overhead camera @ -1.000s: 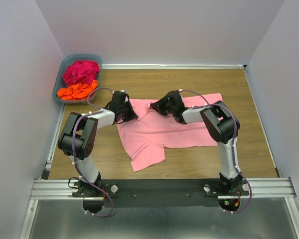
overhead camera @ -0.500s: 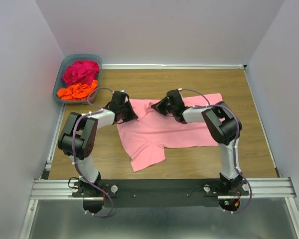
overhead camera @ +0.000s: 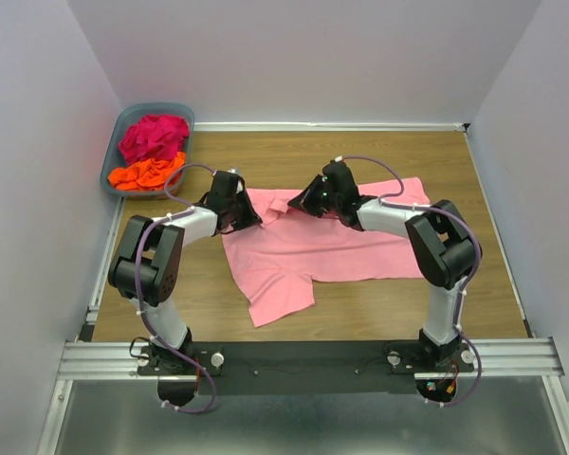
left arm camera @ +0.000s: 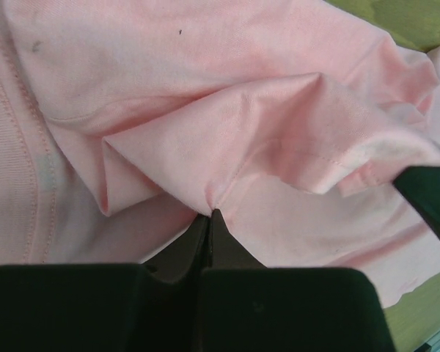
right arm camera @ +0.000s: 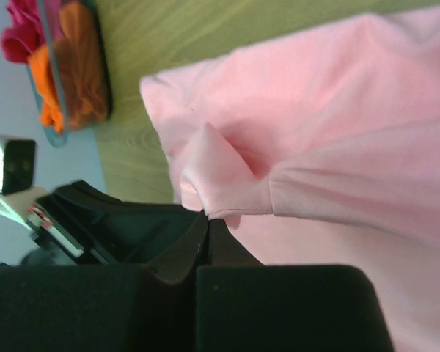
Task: Fold and stack the t-shirts
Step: Fold the tshirt
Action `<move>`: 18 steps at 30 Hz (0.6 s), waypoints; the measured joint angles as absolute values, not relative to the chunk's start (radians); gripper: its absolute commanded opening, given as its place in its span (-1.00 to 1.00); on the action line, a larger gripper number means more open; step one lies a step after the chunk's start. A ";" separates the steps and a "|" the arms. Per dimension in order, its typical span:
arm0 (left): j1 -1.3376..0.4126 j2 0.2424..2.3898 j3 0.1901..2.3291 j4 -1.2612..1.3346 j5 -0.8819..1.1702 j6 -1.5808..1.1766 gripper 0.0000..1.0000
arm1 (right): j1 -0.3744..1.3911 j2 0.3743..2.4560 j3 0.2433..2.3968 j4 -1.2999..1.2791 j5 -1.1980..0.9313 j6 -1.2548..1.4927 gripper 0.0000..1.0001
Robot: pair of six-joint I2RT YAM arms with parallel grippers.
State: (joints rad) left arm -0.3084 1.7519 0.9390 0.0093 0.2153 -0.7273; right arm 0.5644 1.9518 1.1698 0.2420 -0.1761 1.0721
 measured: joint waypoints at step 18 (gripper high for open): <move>-0.300 1.726 0.941 -0.024 0.258 -0.708 -0.30 | 0.497 1.951 1.127 0.112 -0.342 0.937 -0.99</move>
State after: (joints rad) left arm -0.3000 1.7260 0.9405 -0.0238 0.2584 -0.7082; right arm 0.4973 1.9514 1.1271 0.1116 -0.3416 0.9367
